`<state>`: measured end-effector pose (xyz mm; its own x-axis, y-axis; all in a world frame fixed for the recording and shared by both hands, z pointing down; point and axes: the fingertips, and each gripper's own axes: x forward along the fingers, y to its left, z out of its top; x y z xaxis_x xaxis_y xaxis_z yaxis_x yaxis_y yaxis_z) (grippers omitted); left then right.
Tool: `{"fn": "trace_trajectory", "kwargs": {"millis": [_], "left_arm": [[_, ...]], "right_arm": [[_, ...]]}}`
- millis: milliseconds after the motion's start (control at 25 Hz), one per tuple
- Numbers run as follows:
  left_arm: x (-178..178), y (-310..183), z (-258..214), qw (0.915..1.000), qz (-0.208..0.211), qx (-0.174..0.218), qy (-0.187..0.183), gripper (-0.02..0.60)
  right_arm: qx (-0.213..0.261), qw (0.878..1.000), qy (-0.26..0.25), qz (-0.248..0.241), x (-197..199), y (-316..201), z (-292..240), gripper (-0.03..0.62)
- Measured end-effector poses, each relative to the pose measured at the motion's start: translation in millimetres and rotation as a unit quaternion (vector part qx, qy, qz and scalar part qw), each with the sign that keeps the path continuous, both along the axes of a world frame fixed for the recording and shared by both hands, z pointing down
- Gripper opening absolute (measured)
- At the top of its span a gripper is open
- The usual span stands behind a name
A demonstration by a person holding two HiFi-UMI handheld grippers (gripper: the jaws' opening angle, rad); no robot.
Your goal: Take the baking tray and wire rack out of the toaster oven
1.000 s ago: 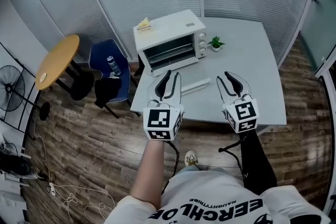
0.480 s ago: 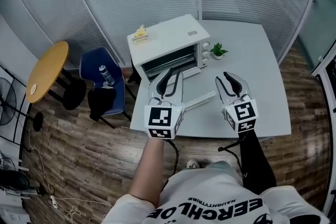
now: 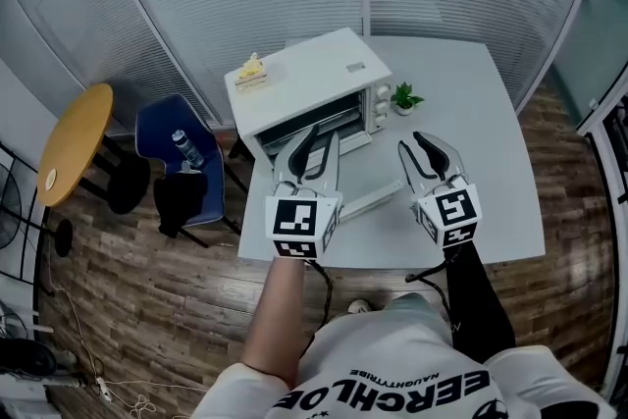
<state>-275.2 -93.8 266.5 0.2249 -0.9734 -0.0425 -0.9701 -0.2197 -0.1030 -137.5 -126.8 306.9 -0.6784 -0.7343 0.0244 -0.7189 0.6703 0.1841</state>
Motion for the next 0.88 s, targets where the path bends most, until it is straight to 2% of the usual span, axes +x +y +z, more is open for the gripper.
{"fn": "trace_trajectory", "kwargs": {"millis": [360,720,880], "left_arm": [[8,-20,8,0.9999,0.008,-0.008,-0.005,0.103],[7,-51,2,0.9995,-0.03,-0.006,-0.012,0.103],[13,-69,8,0.9992,-0.035,-0.015,-0.013,0.104]], "right_arm": [[-0.002,1.0,-0.011,-0.01,3,-18,0,0.097],[0.002,0.998,-0.014,-0.057,-4,-62,-4,0.097],[-0.005,0.997,-0.013,-0.078,-7,-84,1,0.097]]}}
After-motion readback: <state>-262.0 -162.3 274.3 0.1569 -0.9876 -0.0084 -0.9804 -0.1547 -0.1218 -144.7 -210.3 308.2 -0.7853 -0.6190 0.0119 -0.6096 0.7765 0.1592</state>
